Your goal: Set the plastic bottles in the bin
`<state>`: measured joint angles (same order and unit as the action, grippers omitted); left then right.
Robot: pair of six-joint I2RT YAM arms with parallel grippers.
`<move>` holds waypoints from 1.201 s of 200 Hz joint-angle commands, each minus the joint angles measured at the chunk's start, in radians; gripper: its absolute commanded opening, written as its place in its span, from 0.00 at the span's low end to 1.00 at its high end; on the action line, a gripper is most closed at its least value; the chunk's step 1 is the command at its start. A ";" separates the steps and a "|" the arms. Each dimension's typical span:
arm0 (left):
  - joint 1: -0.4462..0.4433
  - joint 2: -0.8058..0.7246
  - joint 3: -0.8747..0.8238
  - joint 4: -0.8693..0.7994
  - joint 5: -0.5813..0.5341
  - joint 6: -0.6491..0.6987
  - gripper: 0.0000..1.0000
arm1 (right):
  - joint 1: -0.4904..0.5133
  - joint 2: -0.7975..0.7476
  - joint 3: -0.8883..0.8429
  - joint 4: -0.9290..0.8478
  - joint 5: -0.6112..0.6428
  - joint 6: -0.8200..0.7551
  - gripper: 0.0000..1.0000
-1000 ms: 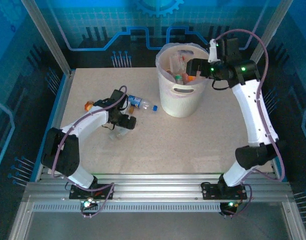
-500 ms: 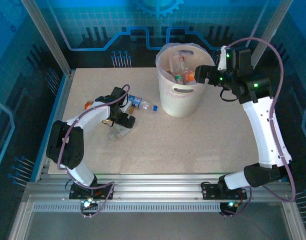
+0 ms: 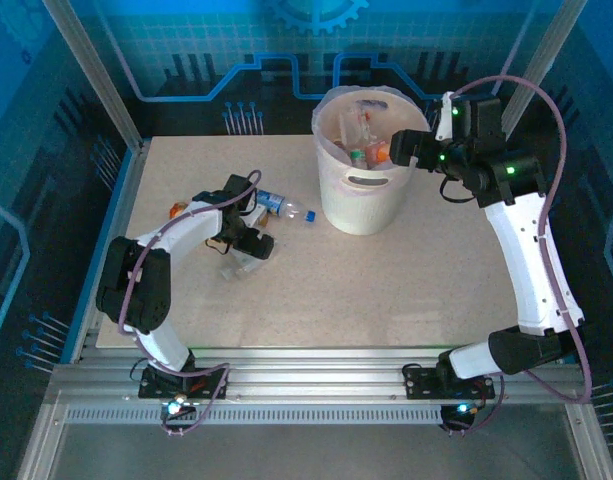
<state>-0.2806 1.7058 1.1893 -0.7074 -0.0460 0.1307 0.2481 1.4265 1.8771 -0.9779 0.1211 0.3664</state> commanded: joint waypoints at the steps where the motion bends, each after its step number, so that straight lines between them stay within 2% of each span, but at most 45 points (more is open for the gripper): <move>1: -0.008 0.005 0.018 -0.037 0.074 -0.011 0.99 | 0.012 -0.015 -0.010 0.031 0.004 0.017 1.00; 60: -0.014 0.004 0.018 -0.025 0.179 -0.044 0.99 | 0.013 -0.026 -0.032 0.044 0.007 0.024 1.00; 100: -0.069 -0.006 0.014 -0.028 0.194 -0.055 0.99 | 0.014 -0.026 -0.037 0.046 0.003 0.029 1.00; 172: -0.091 -0.076 -0.017 -0.082 0.064 0.163 0.99 | 0.017 -0.024 -0.054 0.054 -0.007 0.035 1.00; 197: -0.091 -0.099 -0.057 -0.052 0.076 0.225 0.99 | 0.019 -0.024 -0.060 0.060 -0.012 0.038 1.00; 240: -0.096 -0.102 -0.091 -0.049 0.115 0.240 0.99 | 0.023 -0.024 -0.065 0.068 -0.026 0.036 1.00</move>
<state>-0.3706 1.6260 1.1271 -0.7460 0.0418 0.3244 0.2508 1.4200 1.8183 -0.9466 0.1162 0.3923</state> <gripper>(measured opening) 0.990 0.995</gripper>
